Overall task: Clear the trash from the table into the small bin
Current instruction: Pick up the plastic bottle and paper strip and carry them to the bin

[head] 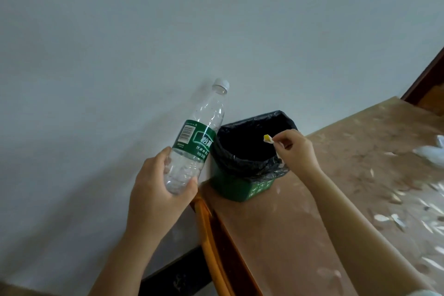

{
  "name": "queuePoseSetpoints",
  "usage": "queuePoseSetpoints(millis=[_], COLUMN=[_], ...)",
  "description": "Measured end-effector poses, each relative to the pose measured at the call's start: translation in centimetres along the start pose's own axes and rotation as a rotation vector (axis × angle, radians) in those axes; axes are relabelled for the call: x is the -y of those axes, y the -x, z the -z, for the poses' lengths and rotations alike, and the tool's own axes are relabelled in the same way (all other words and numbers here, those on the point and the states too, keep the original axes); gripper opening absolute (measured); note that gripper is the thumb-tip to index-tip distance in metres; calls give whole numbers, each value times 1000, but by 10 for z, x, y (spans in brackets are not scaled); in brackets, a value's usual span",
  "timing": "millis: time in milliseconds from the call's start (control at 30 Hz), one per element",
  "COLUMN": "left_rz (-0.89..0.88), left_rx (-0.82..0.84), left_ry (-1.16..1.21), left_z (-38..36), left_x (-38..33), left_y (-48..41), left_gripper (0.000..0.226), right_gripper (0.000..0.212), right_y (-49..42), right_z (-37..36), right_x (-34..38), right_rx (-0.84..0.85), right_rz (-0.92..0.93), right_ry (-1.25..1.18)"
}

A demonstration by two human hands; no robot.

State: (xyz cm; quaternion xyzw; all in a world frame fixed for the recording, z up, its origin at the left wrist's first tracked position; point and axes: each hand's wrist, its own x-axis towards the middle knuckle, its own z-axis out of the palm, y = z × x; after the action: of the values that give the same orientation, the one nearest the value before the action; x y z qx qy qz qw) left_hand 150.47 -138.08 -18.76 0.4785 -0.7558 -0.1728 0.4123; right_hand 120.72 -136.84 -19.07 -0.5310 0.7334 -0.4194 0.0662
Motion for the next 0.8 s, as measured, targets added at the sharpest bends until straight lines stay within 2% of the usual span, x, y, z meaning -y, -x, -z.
queuePoseSetpoints(millis=[133, 267, 367, 433, 567, 800], left_rz=[-47, -77, -106, -149, -237, -345], left_rx=[31, 63, 89, 120, 192, 275], left_ry=[21, 40, 65, 80, 65, -60], left_z=[-5, -10, -19, -29, -54, -92], left_x=[9, 15, 12, 8, 0, -3], left_y=[-17, -32, -42, -49, -66, -99], left_gripper=[67, 67, 67, 66, 60, 52], right_gripper=[6, 11, 15, 18, 21, 23], right_y=[-22, -22, -13, -3, 21, 60], right_z=[-23, -33, -24, -14, 5, 17], right_x=[4, 9, 5, -1, -12, -23], right_rx=[-14, 13, 6, -60, -173, -214], right_rz=[-109, -141, -92, -81, -126, -226], right_ry=[-49, -92, 25, 110, 228, 320])
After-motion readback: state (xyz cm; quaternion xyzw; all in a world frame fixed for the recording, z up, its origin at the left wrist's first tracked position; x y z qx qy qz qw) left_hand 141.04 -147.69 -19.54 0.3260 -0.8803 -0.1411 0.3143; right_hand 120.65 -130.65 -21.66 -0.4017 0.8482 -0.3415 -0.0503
